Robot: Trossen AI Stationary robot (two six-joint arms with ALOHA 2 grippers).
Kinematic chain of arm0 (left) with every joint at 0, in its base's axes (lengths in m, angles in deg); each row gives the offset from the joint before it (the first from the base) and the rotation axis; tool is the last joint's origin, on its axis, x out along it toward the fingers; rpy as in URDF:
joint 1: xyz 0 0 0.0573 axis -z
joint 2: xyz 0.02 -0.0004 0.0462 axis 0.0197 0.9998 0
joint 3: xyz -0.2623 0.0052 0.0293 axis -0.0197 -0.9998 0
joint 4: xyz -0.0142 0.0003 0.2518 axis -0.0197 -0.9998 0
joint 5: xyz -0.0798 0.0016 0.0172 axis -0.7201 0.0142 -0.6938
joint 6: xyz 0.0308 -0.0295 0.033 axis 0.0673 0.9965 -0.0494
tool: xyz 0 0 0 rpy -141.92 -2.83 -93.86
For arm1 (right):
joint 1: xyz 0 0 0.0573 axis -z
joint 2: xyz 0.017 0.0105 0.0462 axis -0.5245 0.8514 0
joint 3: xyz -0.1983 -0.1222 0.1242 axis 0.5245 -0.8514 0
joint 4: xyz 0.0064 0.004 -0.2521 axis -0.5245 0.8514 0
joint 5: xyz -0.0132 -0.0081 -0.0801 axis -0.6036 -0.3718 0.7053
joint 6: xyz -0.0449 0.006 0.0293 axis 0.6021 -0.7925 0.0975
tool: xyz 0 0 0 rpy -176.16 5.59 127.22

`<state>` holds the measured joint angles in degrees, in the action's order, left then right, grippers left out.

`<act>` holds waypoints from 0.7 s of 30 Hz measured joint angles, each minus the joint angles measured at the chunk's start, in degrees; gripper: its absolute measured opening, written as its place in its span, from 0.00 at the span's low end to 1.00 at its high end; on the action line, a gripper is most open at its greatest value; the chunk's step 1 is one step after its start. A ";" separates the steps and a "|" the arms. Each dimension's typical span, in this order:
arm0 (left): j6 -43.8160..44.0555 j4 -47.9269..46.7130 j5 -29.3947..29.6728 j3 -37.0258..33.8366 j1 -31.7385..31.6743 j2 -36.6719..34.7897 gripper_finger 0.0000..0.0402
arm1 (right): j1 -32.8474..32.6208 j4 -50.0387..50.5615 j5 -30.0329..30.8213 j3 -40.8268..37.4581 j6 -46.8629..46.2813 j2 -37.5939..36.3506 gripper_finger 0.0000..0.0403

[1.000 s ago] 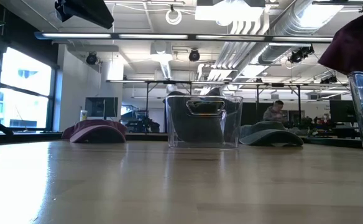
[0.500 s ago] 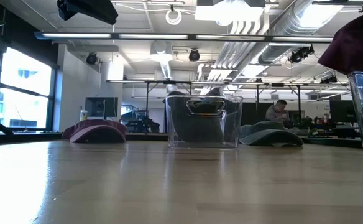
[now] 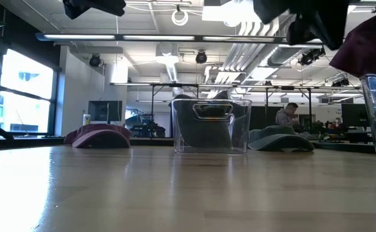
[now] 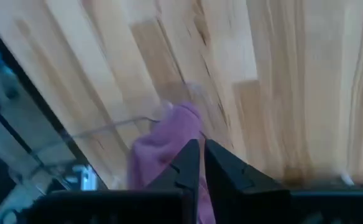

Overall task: Pick & Place hat
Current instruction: Put the bottom red cap into the bottom transparent bin

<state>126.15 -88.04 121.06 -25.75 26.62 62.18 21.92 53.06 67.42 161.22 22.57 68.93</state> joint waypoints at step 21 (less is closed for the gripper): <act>-1.92 0.51 -3.49 -0.02 0.00 0.00 0.18 | -0.41 0.00 -6.44 -0.02 7.84 -4.52 0.11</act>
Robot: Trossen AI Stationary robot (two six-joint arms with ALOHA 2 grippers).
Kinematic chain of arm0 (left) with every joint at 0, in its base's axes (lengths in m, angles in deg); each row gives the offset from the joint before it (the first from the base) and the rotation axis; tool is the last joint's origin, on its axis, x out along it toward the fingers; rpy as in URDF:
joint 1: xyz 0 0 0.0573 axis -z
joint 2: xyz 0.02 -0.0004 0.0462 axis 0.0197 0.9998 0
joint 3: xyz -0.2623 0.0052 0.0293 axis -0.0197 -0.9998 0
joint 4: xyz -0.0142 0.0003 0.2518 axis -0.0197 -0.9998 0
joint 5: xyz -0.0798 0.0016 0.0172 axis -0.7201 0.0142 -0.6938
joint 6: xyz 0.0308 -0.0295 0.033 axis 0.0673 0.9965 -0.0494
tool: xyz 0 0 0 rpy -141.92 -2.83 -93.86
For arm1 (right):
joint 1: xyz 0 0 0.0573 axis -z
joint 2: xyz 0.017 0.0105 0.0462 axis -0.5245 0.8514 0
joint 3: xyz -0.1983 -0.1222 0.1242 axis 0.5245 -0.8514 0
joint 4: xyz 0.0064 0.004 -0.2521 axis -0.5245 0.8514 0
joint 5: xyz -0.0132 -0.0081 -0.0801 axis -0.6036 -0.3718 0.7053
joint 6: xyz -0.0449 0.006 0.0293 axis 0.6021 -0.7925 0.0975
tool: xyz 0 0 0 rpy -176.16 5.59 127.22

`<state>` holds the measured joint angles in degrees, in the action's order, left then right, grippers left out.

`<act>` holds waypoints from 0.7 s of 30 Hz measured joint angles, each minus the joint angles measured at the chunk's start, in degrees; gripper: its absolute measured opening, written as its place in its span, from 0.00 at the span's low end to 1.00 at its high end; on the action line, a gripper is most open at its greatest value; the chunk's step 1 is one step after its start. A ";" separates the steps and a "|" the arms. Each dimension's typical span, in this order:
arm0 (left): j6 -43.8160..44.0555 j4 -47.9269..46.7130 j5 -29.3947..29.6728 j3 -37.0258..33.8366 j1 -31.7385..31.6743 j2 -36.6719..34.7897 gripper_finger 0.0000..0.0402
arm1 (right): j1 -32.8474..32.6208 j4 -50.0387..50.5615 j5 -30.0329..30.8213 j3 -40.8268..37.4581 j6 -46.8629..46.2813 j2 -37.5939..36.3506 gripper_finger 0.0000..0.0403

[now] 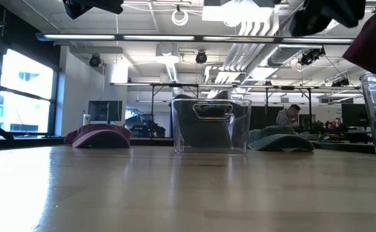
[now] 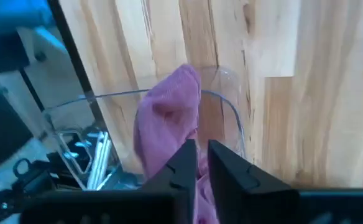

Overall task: Pick & Place hat
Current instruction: Put the bottom red cap into the bottom transparent bin

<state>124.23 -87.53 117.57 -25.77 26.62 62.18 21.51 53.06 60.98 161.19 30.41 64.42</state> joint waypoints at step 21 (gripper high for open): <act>-0.90 0.95 -2.43 -0.09 0.00 3.04 0.18 | -4.27 -6.92 -8.75 0.09 8.23 6.38 0.54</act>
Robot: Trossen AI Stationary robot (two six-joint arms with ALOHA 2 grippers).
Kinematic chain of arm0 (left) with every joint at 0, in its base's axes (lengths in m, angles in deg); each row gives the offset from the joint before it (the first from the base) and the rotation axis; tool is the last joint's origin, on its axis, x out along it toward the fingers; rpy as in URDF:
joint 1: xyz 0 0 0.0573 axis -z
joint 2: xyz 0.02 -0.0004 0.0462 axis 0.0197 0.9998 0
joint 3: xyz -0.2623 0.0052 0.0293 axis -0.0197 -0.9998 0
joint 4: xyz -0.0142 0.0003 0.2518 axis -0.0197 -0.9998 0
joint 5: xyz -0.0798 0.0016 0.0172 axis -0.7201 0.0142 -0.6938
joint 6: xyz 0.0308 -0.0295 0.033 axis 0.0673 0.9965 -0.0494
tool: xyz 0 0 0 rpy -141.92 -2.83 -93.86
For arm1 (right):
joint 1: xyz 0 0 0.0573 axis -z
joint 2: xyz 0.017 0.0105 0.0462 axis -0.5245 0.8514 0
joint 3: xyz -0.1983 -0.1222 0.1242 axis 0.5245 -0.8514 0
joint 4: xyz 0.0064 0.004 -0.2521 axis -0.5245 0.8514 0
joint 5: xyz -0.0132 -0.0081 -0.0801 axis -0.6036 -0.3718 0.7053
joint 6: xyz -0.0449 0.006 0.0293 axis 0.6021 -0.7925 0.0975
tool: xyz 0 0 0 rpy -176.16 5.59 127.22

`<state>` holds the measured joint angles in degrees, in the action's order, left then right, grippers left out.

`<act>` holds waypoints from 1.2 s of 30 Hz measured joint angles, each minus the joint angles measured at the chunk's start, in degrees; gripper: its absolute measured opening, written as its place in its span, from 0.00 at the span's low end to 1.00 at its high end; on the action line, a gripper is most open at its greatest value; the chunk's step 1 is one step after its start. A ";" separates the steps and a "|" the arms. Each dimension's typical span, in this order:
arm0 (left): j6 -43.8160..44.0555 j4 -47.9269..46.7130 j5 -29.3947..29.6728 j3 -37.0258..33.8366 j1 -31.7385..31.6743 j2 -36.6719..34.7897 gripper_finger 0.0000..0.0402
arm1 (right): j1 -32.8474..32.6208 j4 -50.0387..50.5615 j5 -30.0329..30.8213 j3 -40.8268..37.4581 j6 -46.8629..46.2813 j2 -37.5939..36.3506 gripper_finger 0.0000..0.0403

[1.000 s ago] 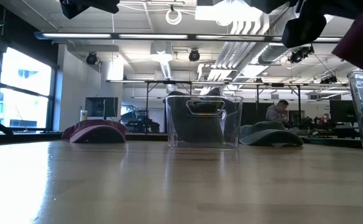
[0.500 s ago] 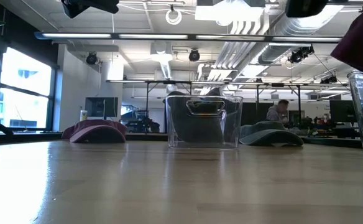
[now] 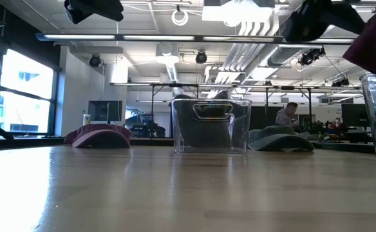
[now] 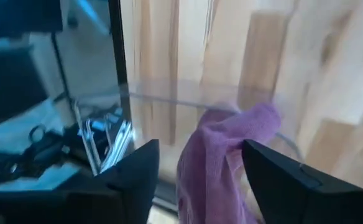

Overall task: Pick & Place hat
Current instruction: Put the bottom red cap into the bottom transparent bin

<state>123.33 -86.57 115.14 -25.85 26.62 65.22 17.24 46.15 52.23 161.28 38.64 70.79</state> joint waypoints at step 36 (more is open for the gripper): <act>-0.44 2.00 -0.01 0.04 0.00 1.47 0.18 | 0.48 2.77 -2.38 -1.15 13.34 0.75 0.53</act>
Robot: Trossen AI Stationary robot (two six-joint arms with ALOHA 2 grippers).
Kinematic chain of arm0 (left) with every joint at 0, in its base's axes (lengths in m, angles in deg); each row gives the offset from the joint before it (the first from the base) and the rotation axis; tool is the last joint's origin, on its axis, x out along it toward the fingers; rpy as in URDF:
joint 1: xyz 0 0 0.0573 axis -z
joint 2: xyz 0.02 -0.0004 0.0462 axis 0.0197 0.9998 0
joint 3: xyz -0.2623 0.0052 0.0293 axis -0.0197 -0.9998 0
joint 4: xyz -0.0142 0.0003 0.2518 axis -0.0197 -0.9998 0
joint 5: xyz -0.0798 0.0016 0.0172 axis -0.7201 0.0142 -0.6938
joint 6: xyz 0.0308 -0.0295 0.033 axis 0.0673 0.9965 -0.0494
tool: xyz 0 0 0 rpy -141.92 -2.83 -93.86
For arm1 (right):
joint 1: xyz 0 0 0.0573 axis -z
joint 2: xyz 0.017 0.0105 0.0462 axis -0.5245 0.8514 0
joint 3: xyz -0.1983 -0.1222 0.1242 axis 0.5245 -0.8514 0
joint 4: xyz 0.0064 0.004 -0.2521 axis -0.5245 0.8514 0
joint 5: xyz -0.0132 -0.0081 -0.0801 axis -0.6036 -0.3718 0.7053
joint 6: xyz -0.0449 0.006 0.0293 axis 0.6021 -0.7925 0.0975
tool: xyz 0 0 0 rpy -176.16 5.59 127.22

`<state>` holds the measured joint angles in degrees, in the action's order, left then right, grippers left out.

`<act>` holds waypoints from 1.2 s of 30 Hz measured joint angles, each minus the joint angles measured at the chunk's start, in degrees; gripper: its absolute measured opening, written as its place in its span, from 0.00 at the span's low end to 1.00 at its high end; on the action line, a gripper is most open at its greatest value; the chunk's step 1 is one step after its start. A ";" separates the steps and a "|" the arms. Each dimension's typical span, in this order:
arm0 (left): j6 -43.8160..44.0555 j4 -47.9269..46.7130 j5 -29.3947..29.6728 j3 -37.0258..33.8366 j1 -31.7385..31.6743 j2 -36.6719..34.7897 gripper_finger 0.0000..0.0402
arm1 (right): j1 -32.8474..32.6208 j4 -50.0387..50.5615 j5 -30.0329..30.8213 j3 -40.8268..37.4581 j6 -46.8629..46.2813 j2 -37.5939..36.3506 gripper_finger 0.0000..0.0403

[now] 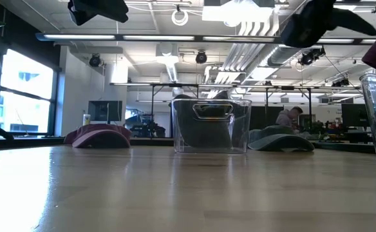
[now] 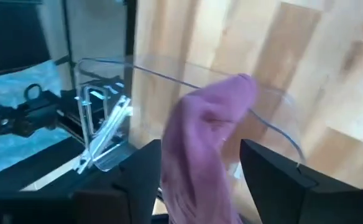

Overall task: Pick & Place hat
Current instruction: Put the bottom red cap into the bottom transparent bin

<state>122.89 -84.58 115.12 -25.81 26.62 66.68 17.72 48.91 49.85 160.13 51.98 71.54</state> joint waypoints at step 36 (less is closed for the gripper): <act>-11.45 10.47 -6.21 0.04 -4.13 1.16 0.18 | 11.52 -18.44 -8.71 -27.29 -21.61 -18.51 0.07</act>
<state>111.43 -74.11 108.92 -25.77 22.49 67.84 29.24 30.47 41.13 132.85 30.37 53.04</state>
